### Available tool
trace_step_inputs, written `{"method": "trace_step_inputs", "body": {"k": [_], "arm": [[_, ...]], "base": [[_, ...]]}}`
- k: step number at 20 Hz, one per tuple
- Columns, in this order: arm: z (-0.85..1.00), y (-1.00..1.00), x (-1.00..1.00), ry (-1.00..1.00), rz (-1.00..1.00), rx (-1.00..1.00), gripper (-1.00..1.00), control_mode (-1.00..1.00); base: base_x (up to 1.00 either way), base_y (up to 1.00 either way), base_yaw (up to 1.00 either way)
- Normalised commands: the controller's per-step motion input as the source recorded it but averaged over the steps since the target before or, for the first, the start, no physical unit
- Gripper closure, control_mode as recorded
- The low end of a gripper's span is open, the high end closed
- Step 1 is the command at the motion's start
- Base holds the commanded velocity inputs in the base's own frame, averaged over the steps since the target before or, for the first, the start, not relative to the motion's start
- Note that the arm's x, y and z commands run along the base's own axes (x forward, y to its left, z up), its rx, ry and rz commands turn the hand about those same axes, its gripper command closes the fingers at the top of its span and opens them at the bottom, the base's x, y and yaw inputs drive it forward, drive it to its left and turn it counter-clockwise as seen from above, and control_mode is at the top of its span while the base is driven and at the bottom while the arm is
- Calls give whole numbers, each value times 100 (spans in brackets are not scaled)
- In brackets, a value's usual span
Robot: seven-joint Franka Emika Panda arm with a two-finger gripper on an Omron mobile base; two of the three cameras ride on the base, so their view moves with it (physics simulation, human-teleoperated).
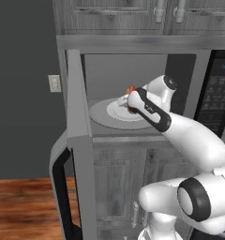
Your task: Pick the hot dog from the counter and place it in the microwave.
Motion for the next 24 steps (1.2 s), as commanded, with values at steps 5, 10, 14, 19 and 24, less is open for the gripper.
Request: {"method": "trace_step_inputs", "body": {"k": [5,10,14,19,24], "arm": [[-16,-7,34,1,0,0,100,-100],[-17,-4,32,4,0,0,100,-100],[-33,-2,15,4,0,-1,100,-100],[-31,0,7,3,0,-1,100,-100],[-12,0,10,0,0,0,100,-100]], "base": [[0,0,0],[0,0,0],[0,0,0],[0,0,0],[0,0,0]]}}
